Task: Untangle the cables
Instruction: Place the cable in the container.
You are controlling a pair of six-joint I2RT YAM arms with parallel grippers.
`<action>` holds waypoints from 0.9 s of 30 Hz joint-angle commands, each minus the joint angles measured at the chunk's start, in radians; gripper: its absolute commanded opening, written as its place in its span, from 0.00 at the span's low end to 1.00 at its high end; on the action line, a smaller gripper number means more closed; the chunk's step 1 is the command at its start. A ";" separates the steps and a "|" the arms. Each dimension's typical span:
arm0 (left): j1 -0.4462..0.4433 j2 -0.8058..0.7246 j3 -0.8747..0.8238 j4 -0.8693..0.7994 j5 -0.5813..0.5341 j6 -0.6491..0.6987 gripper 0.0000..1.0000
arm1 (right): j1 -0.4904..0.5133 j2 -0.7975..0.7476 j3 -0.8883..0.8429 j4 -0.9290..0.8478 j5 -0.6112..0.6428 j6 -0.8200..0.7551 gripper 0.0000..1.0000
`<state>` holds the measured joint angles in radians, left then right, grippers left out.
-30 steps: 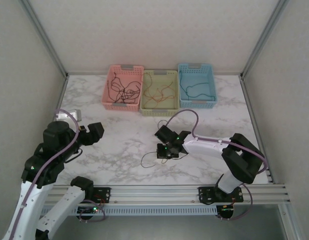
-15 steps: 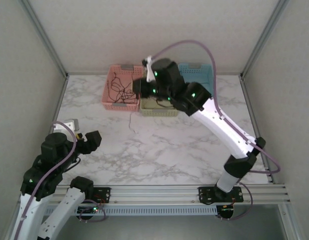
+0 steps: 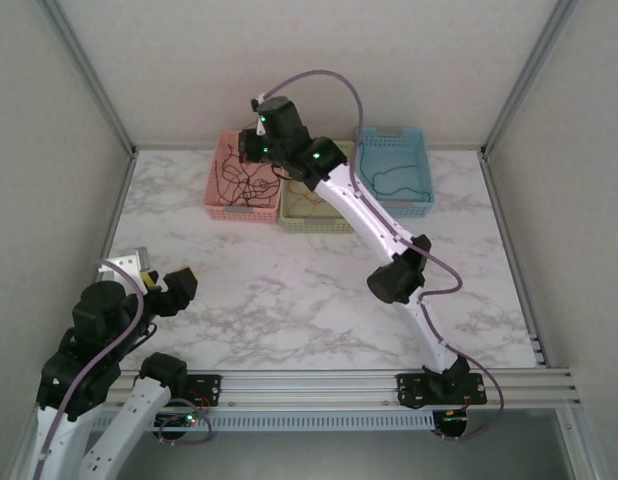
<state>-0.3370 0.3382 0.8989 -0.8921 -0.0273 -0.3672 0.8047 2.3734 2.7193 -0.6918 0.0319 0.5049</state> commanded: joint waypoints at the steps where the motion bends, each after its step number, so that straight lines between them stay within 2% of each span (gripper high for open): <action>1: 0.001 -0.013 -0.011 0.014 -0.020 0.010 0.85 | -0.015 0.051 0.040 0.120 0.033 -0.002 0.00; 7: 0.000 -0.009 -0.014 0.017 -0.016 0.011 0.85 | -0.019 0.147 0.040 0.117 -0.059 -0.031 0.00; 17: 0.000 -0.009 -0.017 0.019 -0.011 0.011 0.86 | -0.021 0.265 0.032 0.131 -0.093 -0.029 0.00; 20: 0.000 -0.006 -0.018 0.019 -0.013 0.011 0.86 | -0.027 0.290 0.037 0.142 -0.105 -0.040 0.17; 21: 0.001 -0.005 -0.019 0.019 -0.014 0.011 0.86 | -0.027 0.295 0.042 0.136 -0.111 -0.047 0.34; 23: 0.001 0.000 -0.018 0.020 -0.014 0.011 0.86 | -0.028 0.294 0.060 0.105 -0.124 -0.063 0.59; 25: 0.001 0.005 -0.018 0.020 -0.013 0.012 0.86 | -0.028 0.269 0.066 0.088 -0.137 -0.096 0.68; 27: 0.001 0.007 -0.020 0.022 -0.013 0.013 0.86 | -0.029 0.233 0.066 0.070 -0.095 -0.112 0.77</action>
<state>-0.3370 0.3393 0.8867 -0.8909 -0.0319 -0.3672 0.7803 2.6629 2.7274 -0.6044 -0.0769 0.4416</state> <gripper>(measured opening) 0.855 0.736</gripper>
